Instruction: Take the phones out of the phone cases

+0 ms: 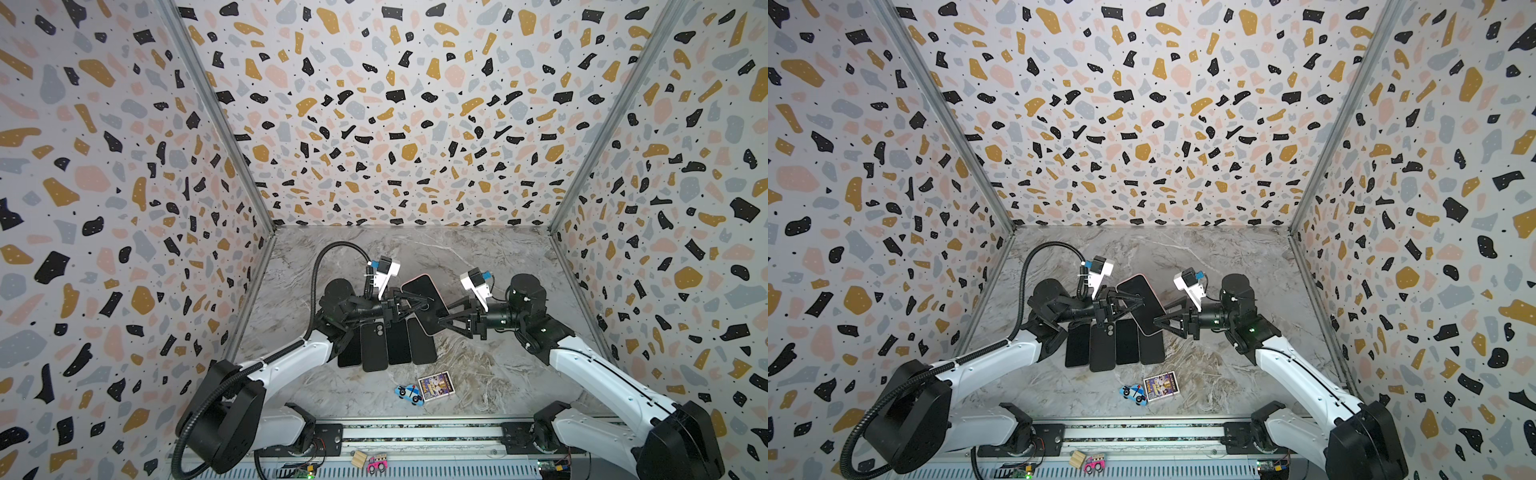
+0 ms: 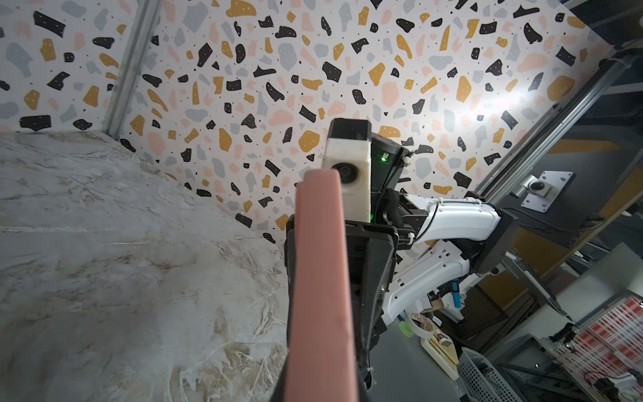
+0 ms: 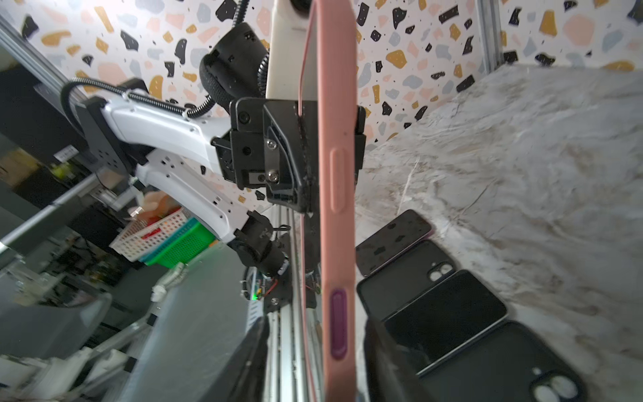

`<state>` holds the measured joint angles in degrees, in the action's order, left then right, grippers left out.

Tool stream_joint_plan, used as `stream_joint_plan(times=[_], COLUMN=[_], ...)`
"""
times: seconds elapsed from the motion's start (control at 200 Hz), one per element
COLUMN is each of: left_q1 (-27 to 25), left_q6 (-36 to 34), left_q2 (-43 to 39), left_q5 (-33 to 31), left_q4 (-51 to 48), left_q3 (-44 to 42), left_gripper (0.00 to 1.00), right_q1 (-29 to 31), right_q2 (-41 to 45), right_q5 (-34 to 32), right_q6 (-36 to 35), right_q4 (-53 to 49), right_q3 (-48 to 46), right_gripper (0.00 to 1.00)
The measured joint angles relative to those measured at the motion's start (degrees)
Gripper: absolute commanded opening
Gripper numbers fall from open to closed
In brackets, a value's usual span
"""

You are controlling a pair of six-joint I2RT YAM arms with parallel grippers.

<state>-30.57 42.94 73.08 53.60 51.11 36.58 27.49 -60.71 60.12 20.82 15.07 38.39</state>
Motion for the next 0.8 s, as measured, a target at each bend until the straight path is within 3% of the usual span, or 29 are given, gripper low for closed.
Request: stream_joint_plan(times=[0.2, 0.445, 0.601, 0.796], left_q1=[0.00, -0.13, -2.16, -7.02], left_q6=[4.48, 16.81, 24.15, 27.28], left_q2=[-4.46, -10.40, -10.60, -11.89], left_q5=[-8.92, -23.67, -30.99, -37.77], left_q4=[-0.70, 7.13, 10.95, 10.69], left_q3=[0.00, -3.45, -6.67, -7.93], left_gripper=[0.00, 0.00, 0.00, 0.00], right_q1=[0.00, 1.90, 7.21, 11.50], right_q2=[6.34, 13.46, 14.10, 10.95], right_q5=[-5.33, -12.94, -17.81, -22.47], right_q6=[6.54, 16.50, 18.18, 19.47], right_q4=[8.57, 24.09, 30.05, 37.24], right_q3=[-6.64, -16.02, -17.66, -17.66], right_gripper=[0.68, 0.69, 0.69, 0.69])
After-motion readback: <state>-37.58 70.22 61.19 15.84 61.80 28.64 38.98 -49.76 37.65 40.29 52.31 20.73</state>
